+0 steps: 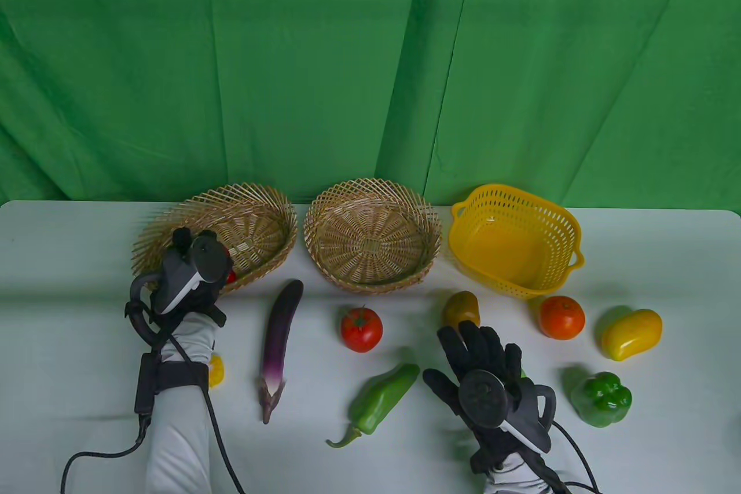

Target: Place 10 objects into 3 containers, with green background

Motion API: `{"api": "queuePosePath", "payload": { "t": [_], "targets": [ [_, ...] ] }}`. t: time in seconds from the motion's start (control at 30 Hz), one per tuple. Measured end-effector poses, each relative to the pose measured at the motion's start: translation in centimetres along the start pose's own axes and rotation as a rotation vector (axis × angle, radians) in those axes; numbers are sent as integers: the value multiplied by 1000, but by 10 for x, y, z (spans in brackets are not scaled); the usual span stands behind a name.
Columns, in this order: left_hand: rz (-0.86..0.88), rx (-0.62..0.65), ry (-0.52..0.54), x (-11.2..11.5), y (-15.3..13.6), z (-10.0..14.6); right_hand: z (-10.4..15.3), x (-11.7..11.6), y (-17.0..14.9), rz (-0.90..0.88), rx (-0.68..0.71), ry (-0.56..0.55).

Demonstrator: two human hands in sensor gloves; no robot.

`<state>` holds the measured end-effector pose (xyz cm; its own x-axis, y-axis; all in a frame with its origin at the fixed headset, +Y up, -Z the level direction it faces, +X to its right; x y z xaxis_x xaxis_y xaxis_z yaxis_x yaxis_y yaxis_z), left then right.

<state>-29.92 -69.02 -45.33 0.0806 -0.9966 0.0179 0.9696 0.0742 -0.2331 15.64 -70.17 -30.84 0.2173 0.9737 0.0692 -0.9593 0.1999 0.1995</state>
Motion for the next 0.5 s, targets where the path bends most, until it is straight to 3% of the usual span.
{"api": "queuePosePath", "payload": {
  "t": [0.27,0.5],
  "targets": [
    [25,32,27,-3,-8,41,3,1,6,-15,30,-1],
    [61,95,30,12,-12,77,5,2,14,-29,61,0]
  ]
}}
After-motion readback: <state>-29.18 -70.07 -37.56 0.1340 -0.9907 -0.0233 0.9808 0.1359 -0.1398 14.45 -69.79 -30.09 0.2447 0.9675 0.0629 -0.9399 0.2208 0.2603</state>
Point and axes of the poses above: the tracker on the back of each hand, its own y axis roughly to the thumb side, its own z axis roughly from the fingertips to the wrist, x = y × z, the point moved 3 cm from there along -z, roughly from the wrist to the fingertips, and after that the axes turned 1 degree about -x, right-handed, at the moved point
